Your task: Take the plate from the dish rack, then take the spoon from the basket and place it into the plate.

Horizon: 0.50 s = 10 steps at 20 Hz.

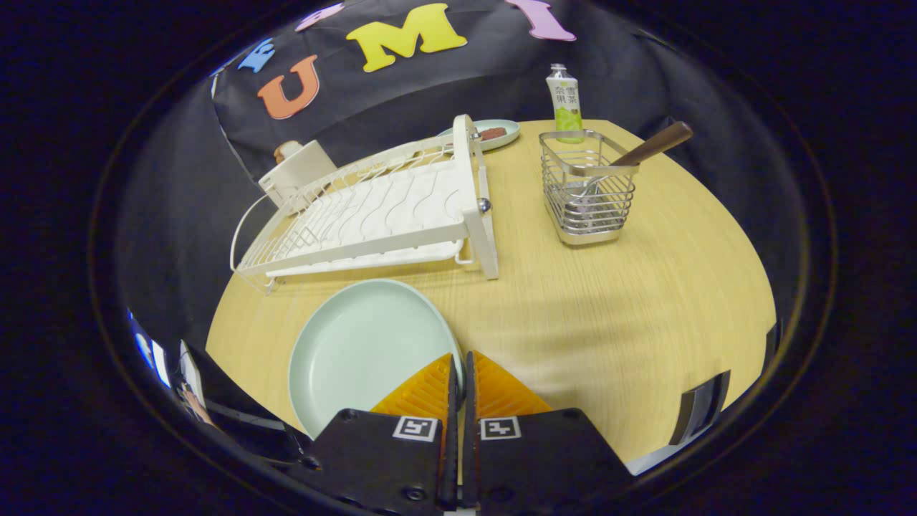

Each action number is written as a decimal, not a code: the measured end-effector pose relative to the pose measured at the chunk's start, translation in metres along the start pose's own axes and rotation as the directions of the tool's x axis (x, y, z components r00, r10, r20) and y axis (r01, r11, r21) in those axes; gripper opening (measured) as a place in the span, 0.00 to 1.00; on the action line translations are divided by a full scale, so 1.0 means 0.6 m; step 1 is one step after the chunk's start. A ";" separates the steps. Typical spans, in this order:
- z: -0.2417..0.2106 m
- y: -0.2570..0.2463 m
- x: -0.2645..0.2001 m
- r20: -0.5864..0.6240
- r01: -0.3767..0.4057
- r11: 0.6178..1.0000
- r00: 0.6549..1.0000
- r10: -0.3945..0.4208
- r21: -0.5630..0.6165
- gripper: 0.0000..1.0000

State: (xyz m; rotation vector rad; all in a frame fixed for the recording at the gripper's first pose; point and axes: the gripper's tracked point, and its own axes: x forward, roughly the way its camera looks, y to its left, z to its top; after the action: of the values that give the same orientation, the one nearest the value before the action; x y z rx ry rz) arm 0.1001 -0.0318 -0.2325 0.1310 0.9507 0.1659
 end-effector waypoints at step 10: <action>0.032 -0.039 -0.048 0.159 0.040 0.999 0.987 -0.038 -0.007 0.98</action>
State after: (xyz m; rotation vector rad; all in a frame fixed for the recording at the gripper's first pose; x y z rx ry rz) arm 0.1012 -0.0610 -0.2025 0.1145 0.7925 0.1225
